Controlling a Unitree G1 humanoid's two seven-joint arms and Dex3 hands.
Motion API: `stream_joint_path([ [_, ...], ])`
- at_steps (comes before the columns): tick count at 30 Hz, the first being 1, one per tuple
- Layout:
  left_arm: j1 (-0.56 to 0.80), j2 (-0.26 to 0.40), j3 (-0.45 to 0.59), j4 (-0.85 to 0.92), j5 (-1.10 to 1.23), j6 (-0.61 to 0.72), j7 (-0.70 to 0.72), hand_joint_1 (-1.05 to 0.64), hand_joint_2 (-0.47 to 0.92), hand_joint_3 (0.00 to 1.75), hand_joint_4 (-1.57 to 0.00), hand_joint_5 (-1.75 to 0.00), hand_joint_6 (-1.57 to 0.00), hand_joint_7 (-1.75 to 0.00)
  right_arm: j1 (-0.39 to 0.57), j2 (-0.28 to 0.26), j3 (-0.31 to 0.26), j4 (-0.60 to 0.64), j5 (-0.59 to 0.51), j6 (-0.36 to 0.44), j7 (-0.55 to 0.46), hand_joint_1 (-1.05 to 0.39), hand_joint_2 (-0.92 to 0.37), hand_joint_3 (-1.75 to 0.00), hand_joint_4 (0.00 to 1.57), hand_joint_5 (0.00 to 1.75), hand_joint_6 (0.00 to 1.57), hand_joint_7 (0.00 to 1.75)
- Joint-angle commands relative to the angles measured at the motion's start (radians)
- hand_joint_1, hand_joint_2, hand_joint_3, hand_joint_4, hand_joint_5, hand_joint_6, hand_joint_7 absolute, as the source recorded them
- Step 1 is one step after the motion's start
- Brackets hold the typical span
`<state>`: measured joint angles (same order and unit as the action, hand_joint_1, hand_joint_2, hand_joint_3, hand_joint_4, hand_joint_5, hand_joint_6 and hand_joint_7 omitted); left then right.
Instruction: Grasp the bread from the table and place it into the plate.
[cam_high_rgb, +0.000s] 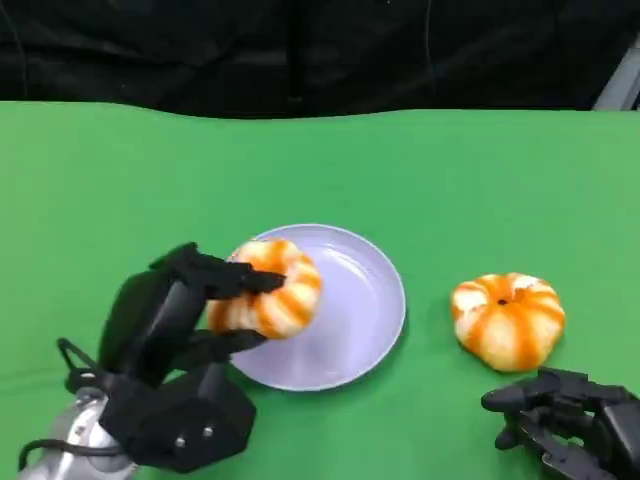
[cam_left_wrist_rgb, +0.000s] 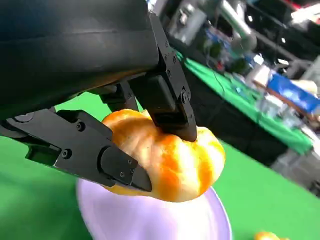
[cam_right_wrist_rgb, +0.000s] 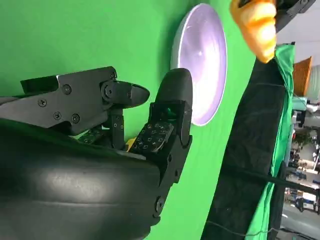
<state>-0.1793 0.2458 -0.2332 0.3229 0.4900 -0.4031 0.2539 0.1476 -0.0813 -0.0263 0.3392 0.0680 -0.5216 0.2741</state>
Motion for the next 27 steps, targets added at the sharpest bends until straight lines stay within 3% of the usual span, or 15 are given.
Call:
stream_joint_path([
  [1,-0.034,-0.003,-0.015,0.026,0.019,-0.007,-0.013,0.03,0.90,0.00,-0.74,-1.03,-1.26,-0.08,0.003,-0.008,-0.004,-0.010,0.003,0.006,-0.007,0.00,-0.92,-0.36,0.77,1.23,0.96,0.62],
  [27,-0.200,-0.049,-0.073,0.350,0.085,-0.118,0.077,-0.01,0.92,0.04,-0.75,-0.97,-1.26,-0.03,0.000,-0.007,0.000,-0.009,-0.003,0.000,-0.013,-0.01,-0.92,-0.36,0.77,1.22,0.96,0.61],
])
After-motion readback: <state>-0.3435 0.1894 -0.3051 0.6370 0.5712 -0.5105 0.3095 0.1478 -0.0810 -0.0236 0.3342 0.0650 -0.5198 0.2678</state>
